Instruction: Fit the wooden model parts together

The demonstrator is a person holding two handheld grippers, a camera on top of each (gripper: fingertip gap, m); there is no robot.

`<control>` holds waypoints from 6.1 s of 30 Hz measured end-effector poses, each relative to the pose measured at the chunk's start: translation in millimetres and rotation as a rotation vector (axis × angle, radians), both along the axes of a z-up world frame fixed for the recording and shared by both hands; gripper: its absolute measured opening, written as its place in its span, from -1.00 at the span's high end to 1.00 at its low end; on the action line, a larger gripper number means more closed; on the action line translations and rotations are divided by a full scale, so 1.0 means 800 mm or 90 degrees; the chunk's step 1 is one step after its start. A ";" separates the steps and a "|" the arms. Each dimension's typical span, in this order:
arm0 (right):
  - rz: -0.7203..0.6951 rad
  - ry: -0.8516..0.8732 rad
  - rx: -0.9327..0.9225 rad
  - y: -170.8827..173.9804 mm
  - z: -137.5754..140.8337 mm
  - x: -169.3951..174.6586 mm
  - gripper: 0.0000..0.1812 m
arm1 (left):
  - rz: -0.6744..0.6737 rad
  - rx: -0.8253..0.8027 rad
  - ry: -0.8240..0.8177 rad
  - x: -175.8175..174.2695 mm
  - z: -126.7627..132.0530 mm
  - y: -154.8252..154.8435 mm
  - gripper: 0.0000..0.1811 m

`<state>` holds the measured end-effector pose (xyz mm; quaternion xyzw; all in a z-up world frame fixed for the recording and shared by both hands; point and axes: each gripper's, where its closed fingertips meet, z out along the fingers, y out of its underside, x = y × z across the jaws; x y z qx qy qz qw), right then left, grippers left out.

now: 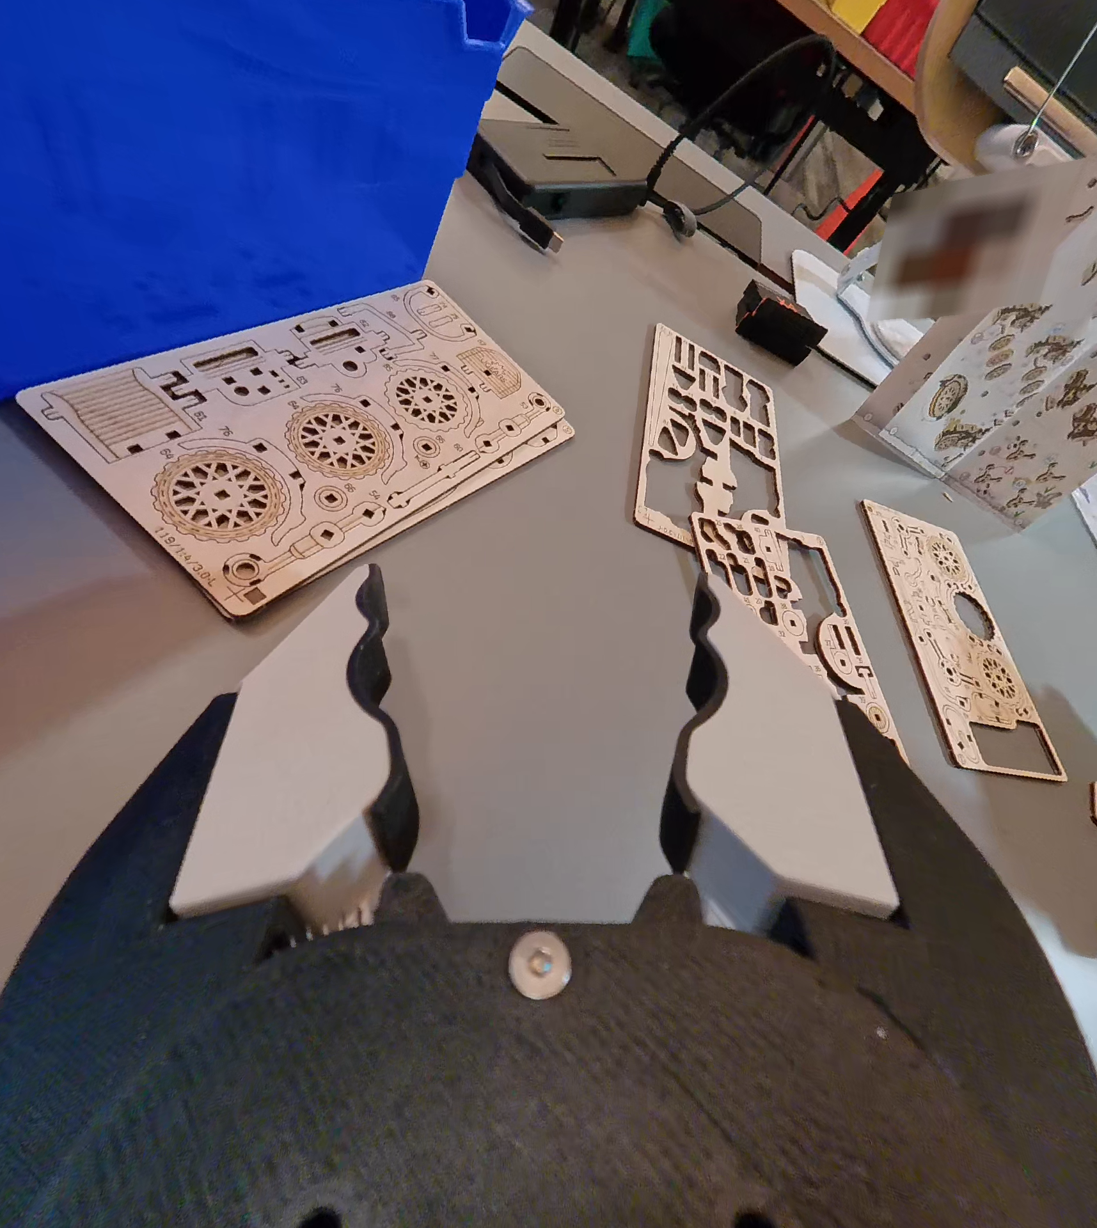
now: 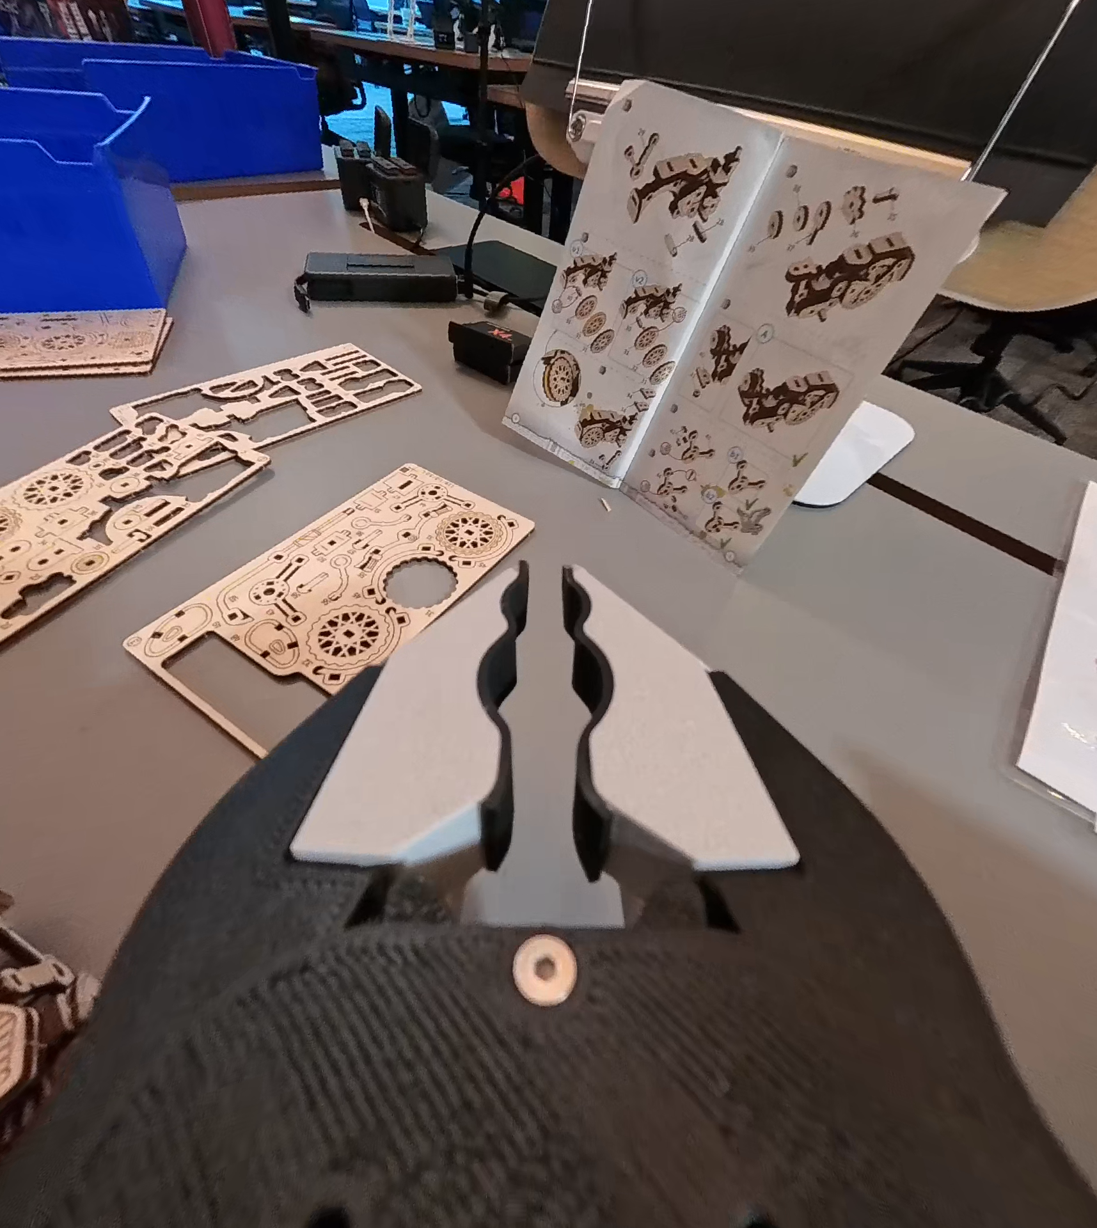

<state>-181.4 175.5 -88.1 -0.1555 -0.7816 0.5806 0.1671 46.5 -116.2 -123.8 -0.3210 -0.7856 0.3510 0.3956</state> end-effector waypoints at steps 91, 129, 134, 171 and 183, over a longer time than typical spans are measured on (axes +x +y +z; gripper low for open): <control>0.049 -0.046 0.001 0.024 -0.006 0.018 0.80 | -0.042 -0.197 0.168 -0.016 0.088 -0.001 0.96; 0.117 -0.156 0.157 0.106 -0.062 0.234 0.52 | -0.942 -0.207 -0.097 -0.098 -0.023 0.420 0.57; 0.112 -0.146 0.201 0.102 -0.074 0.236 0.50 | -0.943 -0.219 -0.121 -0.096 -0.030 0.416 0.70; 0.028 -0.144 0.229 0.102 -0.083 0.203 0.54 | -0.903 0.118 -0.212 -0.080 -0.031 0.414 0.83; 0.019 -0.171 0.224 0.103 -0.085 0.198 0.67 | -0.834 0.337 -0.157 -0.096 -0.013 0.409 0.84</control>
